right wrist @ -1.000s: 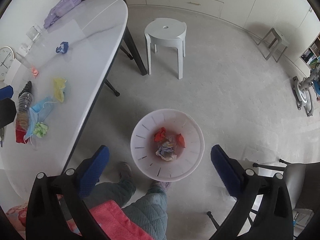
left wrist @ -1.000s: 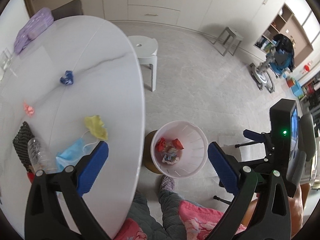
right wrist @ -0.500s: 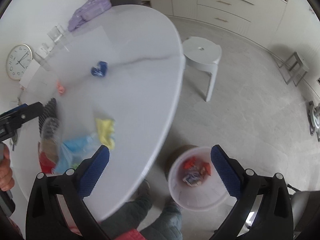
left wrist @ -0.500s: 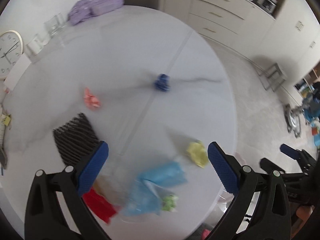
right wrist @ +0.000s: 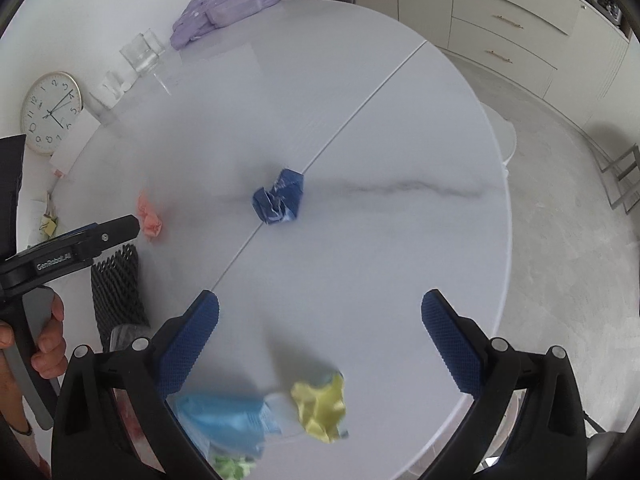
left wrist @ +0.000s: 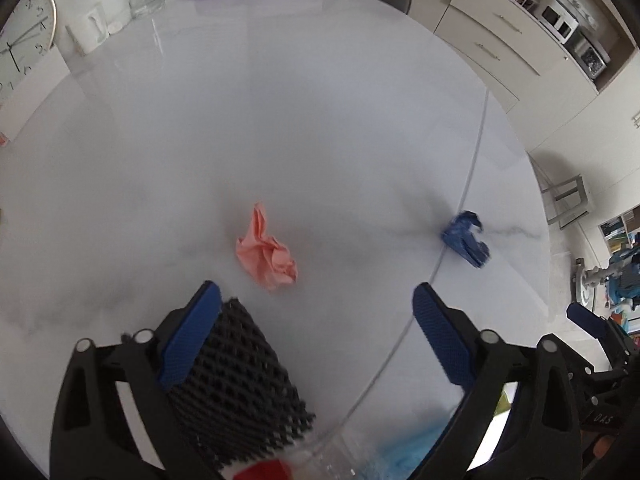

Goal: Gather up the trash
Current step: 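Grasp the pink tissue with the left tool while the right tool grasps the crumpled blue item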

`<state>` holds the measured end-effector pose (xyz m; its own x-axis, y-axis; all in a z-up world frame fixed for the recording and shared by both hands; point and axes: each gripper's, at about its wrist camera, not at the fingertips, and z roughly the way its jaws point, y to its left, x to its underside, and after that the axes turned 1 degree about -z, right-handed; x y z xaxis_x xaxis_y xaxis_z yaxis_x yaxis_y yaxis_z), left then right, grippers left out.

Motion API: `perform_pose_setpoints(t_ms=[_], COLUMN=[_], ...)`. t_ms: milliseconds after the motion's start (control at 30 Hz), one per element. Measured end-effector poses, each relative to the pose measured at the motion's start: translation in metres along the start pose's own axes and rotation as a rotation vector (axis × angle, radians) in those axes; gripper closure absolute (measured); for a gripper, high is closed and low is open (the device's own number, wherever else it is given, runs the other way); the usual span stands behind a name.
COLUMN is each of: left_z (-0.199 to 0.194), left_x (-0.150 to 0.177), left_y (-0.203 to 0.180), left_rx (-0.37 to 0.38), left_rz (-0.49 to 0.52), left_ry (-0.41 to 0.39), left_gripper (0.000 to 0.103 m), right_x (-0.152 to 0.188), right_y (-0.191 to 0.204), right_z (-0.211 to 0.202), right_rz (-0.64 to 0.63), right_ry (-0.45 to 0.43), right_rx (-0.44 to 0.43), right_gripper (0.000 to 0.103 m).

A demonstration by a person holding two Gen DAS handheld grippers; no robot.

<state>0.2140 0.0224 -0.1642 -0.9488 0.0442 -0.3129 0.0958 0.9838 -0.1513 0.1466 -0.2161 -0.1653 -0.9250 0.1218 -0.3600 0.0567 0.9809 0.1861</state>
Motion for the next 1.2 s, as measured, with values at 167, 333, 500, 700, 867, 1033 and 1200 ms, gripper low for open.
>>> perform_pose_setpoints(t_ms=[167, 333, 500, 700, 867, 1033, 1200], left_z=[0.034, 0.051, 0.054, 0.048, 0.035, 0.027, 0.013], left_x=[-0.009, -0.013, -0.020, -0.023, -0.019, -0.019, -0.016], left_y=[0.009, 0.014, 0.015, 0.021, 0.031, 0.036, 0.035], left_rx=[-0.034, -0.033, -0.025, 0.038, 0.054, 0.072, 0.081], left_rz=[-0.004, -0.033, -0.013, -0.027, -0.022, -0.031, -0.026], left_ry=[0.058, 0.098, 0.068, 0.052, 0.021, 0.004, -0.021], left_gripper=[0.030, 0.057, 0.073, 0.087, 0.087, 0.087, 0.087], right_x=[-0.009, -0.013, -0.020, -0.042, -0.055, -0.055, -0.052], right_y=[0.000, 0.004, 0.006, 0.016, 0.031, 0.042, 0.045], right_z=[0.020, 0.031, 0.036, 0.056, 0.080, 0.092, 0.084], right_rz=[0.021, 0.007, 0.003, 0.040, 0.048, 0.038, 0.018], right_ry=[0.014, 0.023, 0.020, 0.021, 0.046, 0.071, 0.058], right_rx=[-0.029, -0.030, -0.026, -0.025, 0.019, 0.029, 0.004], right_gripper=[0.002, 0.002, 0.002, 0.006, 0.022, 0.073, 0.085])
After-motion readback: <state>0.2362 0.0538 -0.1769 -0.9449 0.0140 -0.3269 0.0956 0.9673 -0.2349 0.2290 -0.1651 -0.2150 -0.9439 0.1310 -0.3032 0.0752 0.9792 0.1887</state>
